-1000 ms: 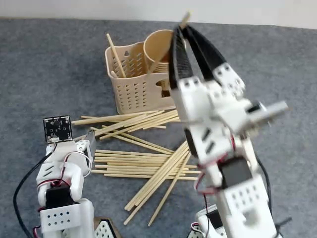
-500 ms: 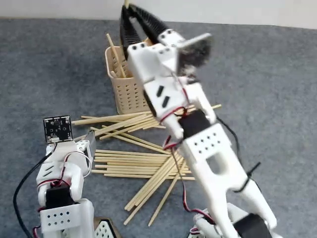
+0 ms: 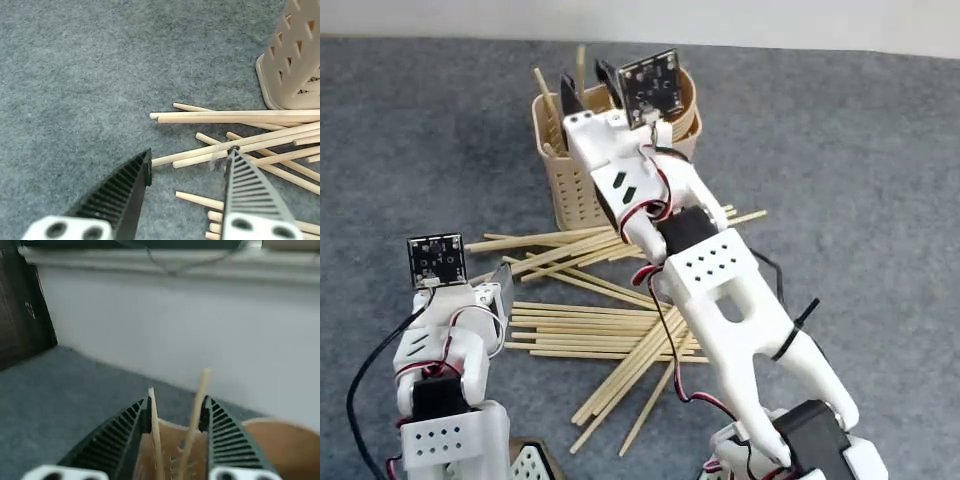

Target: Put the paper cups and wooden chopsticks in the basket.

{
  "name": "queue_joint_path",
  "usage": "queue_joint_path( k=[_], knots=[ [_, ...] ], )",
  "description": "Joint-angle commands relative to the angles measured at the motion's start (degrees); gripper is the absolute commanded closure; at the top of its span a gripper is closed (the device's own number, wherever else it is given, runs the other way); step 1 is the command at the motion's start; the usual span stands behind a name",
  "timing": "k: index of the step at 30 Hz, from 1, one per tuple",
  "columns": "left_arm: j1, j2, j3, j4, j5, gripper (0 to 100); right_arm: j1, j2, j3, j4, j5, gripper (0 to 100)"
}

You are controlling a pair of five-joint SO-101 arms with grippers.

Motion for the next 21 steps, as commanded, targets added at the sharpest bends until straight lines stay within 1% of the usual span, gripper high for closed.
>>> queue_joint_path(
  k=[1,6,12,19,21],
  knots=[
    [-0.40,-0.66,-0.48,-1.05,-0.35,77,-0.84,-6.55,-3.12,6.81,0.79,82.4],
    [-0.40,-0.66,-0.48,-1.05,-0.35,77,-0.84,-15.78,-3.12,22.11,0.53,82.5],
    [-0.40,-0.66,-0.48,-1.05,-0.35,77,-0.57,-22.81,-2.95,42.15,0.44,82.5],
    [-0.31,-0.66,-0.48,-1.05,-0.35,77,-0.48,-27.03,-3.12,54.02,0.35,82.5],
    [-0.31,-0.66,-0.48,-1.05,-0.35,77,1.10,-27.38,-2.86,58.33,0.26,82.5]
  ],
)
